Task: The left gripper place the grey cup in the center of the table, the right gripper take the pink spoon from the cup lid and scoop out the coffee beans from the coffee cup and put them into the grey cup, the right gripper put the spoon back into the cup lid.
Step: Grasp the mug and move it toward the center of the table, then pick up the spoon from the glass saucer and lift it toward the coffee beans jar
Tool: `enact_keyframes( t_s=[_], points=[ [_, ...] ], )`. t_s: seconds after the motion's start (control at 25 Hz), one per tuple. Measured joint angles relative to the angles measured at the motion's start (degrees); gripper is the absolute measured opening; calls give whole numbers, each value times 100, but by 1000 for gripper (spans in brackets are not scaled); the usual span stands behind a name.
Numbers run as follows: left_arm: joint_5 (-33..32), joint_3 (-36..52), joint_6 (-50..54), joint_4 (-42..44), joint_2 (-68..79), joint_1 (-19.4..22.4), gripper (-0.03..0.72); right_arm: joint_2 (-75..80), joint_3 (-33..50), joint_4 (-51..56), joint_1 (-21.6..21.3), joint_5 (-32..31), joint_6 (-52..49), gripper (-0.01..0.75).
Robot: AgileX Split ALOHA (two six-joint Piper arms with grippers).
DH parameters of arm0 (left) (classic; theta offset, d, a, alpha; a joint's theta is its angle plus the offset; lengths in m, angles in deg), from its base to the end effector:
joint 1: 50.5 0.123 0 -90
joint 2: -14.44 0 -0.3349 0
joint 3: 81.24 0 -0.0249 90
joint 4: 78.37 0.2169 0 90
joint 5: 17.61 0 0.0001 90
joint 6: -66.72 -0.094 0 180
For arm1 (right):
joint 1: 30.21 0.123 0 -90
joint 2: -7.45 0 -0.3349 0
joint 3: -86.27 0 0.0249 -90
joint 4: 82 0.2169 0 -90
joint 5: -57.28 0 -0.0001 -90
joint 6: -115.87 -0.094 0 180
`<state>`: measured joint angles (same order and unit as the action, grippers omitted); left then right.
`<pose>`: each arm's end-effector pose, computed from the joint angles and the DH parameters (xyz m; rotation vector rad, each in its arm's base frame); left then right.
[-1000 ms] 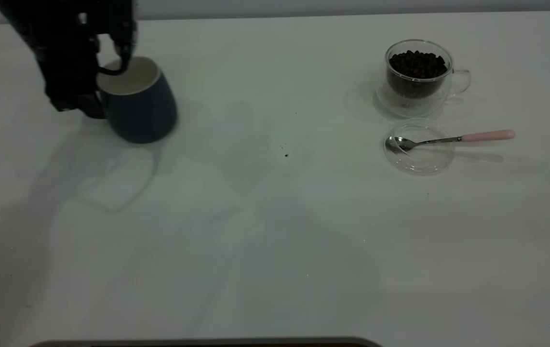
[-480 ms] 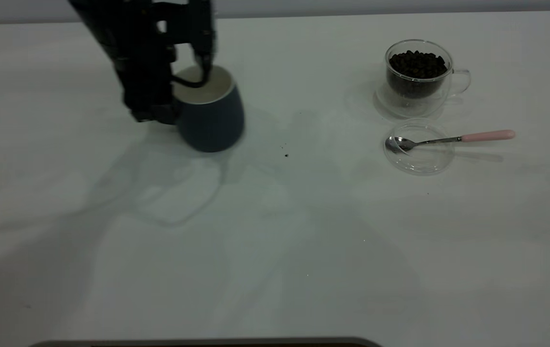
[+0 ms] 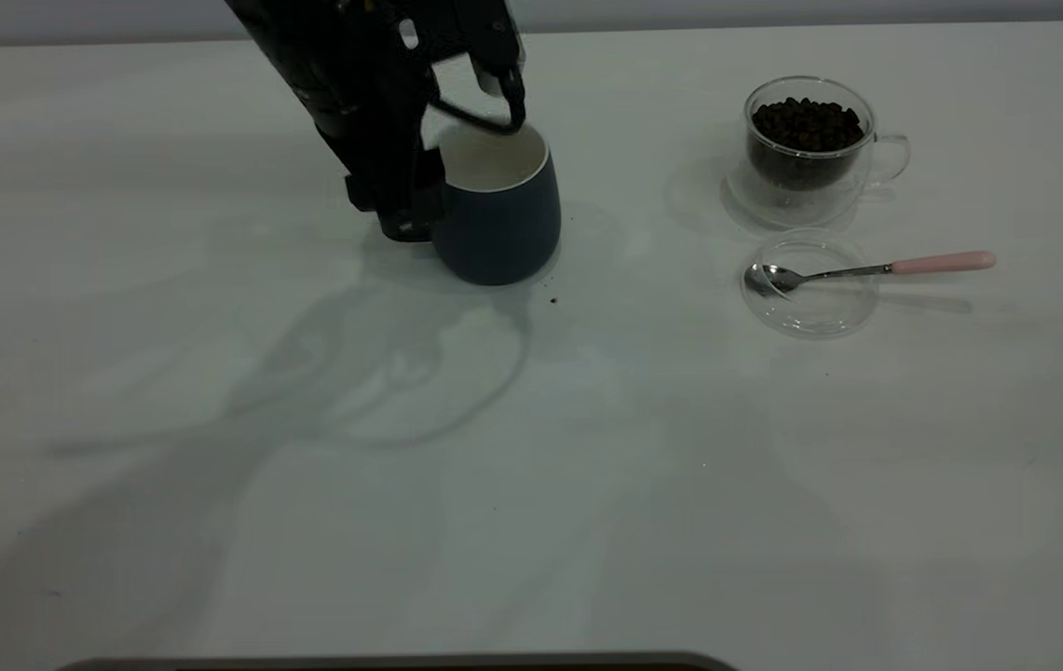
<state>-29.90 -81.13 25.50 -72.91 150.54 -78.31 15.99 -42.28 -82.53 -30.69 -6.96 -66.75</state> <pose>0.4064 -0.2122 0.1357 1.5640 2.0741 0.1455 -0.0782 -0.0001 0.2498 0.0591 2.1674 0.0101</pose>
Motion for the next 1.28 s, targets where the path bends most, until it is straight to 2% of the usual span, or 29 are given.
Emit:
enact_keyframes(
  t_s=[0.4, 0.6, 0.8, 0.88, 1.28],
  points=[
    [-2814, 0, 1902, 0, -2182, 0, 567, 0, 0, 0, 0, 0, 0, 573],
    [-4137, 0, 2811, 463, -3572, 0, 567, 0, 0, 0, 0, 0, 0, 573],
    [-5193, 0, 3394, 816, -4949, 0, 567, 0, 0, 0, 0, 0, 0, 573],
    [-5470, 6, 3540, 837, -5407, 0, 567, 0, 0, -5, 0, 0, 0, 573],
    [-5474, 279, 4003, 751, -7362, 0, 567, 0, 0, -5, 0, 0, 0, 573]
  ],
)
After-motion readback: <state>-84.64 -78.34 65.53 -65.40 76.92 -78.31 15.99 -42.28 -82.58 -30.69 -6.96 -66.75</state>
